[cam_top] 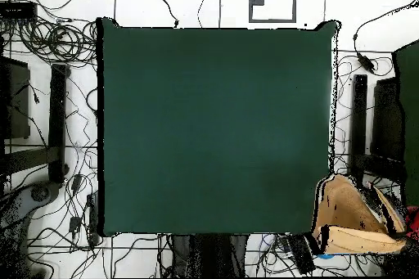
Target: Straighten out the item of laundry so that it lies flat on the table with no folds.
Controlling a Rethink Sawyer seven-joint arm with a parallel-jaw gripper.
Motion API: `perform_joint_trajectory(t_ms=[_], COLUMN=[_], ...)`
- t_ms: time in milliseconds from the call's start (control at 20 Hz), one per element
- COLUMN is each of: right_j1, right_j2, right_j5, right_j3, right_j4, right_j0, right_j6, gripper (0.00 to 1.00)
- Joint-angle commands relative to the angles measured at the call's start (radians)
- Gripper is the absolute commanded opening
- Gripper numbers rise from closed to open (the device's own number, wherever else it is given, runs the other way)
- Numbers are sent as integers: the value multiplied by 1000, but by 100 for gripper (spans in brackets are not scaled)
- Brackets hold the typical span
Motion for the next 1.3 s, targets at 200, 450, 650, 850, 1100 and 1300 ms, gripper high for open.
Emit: perform_joint_trajectory(t_ms=[200,450,650,850,1100,1300], right_j1=[-177,-201,-204,-203,-217,-261], right_j2=[148,166,176,178,173,140], right_j5=[-377,-385,-384,-380,-401,-473], right_j3=[274,306,311,309,329,382], right_j4=[184,182,179,177,179,183], right_j0=[-152,-176,-185,-186,-184,-161], right_j6=[-493,-496,-496,-494,-465,-420], gripper=[0,0,0,0,0,0])
